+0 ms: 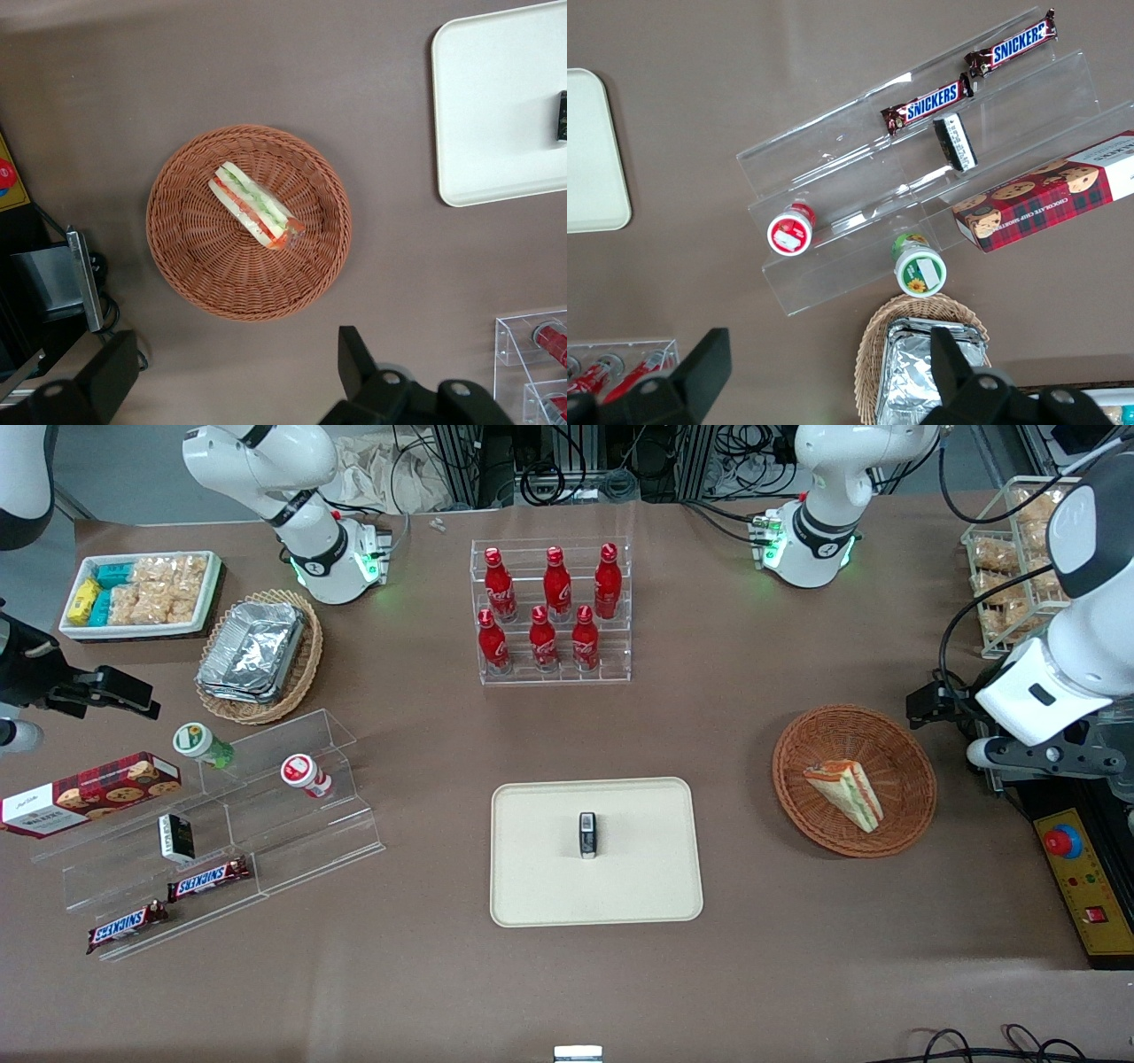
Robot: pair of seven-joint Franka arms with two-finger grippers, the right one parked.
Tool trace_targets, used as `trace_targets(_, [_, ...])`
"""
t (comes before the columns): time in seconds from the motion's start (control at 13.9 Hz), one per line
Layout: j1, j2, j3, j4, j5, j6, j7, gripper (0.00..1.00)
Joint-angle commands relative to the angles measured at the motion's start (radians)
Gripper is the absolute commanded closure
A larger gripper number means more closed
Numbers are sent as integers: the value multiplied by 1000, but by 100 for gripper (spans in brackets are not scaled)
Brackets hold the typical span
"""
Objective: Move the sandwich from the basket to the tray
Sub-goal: 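Move the left gripper over the sandwich in the wicker basket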
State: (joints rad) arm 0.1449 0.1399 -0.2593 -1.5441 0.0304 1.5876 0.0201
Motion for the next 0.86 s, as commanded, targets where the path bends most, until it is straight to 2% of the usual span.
trace_targets(0.0, [-5, 13, 3, 35, 11, -20, 12, 0])
trace_targets(0.22, [-7, 17, 2, 36, 22, -20, 3, 0])
trace_targets(0.43, [-8, 15, 0, 18, 31, -9, -156, 0])
trace_targets(0.65, [-10, -5, 0, -147, 31, 165, -433, 0])
trace_targets(0.79, [-11, -35, 0, -276, 31, 299, -555, 0])
